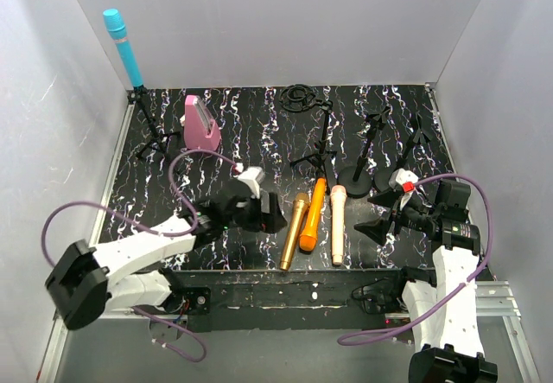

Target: Attach the microphones to the stand

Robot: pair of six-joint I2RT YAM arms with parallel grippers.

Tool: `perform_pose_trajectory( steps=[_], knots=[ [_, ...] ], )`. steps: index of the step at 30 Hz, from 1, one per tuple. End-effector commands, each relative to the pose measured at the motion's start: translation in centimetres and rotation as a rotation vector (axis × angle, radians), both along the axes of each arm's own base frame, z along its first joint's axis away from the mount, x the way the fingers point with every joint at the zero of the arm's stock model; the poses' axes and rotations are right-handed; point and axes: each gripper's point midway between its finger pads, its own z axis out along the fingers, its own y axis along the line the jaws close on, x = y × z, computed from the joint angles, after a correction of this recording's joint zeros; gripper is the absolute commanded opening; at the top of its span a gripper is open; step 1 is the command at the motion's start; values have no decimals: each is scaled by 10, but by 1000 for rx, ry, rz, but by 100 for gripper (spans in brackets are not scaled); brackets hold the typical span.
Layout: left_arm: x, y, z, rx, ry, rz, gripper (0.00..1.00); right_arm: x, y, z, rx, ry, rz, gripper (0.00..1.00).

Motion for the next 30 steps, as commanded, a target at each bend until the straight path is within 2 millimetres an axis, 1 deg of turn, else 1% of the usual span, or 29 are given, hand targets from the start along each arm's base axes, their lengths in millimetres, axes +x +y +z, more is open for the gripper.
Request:
perform_pose_trajectory(
  steps=[1, 4, 10, 14, 17, 19, 23, 26, 30],
  knots=[
    [14, -4, -14, 185, -72, 113, 91, 3, -1, 0, 0, -6, -4, 98],
    [13, -16, -30, 242, -54, 134, 85, 2, -1, 0, 0, -10, -2, 98],
    [10, -43, -46, 300, -53, 105, 80, 1, 0, 0, 5, -8, 0, 98],
    [14, -54, -54, 320, -58, 94, 76, 1, 0, 1, 10, -7, 5, 98],
    [19, -56, -63, 353, -61, 93, 72, 0, 1, 2, 11, -11, 7, 98],
    [22, -57, -71, 387, -62, 91, 65, 0, 1, 2, 10, -15, 9, 98],
    [24, -58, -87, 444, -53, 85, 59, -1, 1, 2, 12, -12, 10, 98],
    [24, -56, -96, 490, -44, 77, 57, -1, 1, 2, 14, -13, 11, 98],
    [24, -49, -107, 567, -39, 67, 53, -1, 1, 3, 15, -13, 13, 98]
  ],
)
